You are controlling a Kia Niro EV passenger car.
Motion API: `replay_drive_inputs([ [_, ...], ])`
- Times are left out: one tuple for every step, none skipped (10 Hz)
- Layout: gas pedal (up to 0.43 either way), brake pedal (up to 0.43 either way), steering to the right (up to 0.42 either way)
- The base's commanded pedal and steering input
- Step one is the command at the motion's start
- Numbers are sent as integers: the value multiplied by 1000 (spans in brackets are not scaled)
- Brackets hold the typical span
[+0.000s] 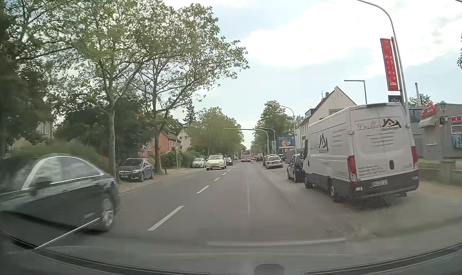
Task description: Follow the waypoints while adhering to traffic rules and regulations
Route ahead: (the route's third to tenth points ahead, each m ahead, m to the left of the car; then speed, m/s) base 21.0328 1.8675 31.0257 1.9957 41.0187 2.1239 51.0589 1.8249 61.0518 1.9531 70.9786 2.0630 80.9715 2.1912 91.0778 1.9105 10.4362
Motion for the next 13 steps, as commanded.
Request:
replay_drive_inputs([
  [20,18,-3],
  [20,18,-2],
  [20,18,-2],
  [20,18,-2],
  [39,18,-2],
  [47,18,-2],
  [47,18,-2],
  [47,18,-2],
  [59,18,-2],
  [67,18,-2],
  [87,18,-2],
  [110,18,-1],
  [118,18,-1],
])
